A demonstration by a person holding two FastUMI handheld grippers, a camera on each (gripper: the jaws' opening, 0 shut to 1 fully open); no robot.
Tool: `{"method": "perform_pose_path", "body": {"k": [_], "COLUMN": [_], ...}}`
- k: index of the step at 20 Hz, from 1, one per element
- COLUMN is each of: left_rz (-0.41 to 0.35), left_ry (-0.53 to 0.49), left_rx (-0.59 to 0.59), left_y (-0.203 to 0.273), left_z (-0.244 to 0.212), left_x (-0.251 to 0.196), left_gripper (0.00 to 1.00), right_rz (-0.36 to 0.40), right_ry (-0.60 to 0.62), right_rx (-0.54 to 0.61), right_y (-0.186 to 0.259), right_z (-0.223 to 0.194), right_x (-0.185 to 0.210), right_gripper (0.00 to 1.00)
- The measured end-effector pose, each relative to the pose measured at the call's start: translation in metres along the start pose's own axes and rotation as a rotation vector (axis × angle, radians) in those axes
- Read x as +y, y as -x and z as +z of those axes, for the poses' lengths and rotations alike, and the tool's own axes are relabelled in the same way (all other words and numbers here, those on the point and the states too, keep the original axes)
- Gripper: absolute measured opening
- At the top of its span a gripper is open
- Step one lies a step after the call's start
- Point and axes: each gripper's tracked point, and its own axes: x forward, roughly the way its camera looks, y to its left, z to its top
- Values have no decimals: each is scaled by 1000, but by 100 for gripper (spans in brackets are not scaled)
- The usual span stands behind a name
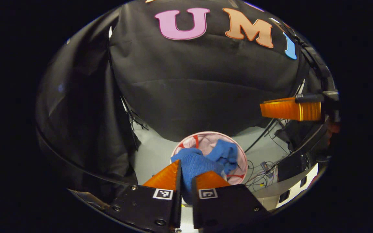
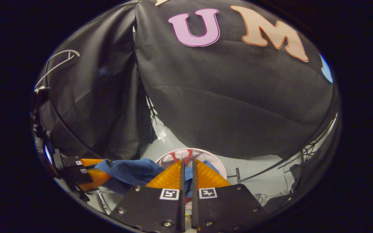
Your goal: Grasp the clothes on the hanger with both hands and then place them into the laundry hamper below.
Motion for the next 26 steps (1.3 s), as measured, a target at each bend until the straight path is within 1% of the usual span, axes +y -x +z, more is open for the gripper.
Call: {"method": "perform_pose_path", "body": {"k": [2, 4, 6, 20, 26], "left_rz": [7, 3, -1, -5, -13], "left_ry": [-30, -53, -57, -6, 16], "left_rx": [-14, -20, -28, -66, -117], "left_y": [-4, -4, -4, 5, 19], "left_z": [0, 5, 10, 21, 40], "left_x": [-1, -3, -5, -4, -6], "left_gripper": [36, 37, 36, 34, 35], "right_rz": [-1, -4, -9, -23, -32], "right_ry": [-1, -8, -14, -42, -43], "right_rx": [1, 3, 5, 10, -5], "right_y": [2, 1, 3, 7, 10], "right_z": [-1, -4, -7, -13, -9], "right_x": [-1, -4, -6, -8, -9], "right_gripper": [8, 8, 8, 8, 8]}}
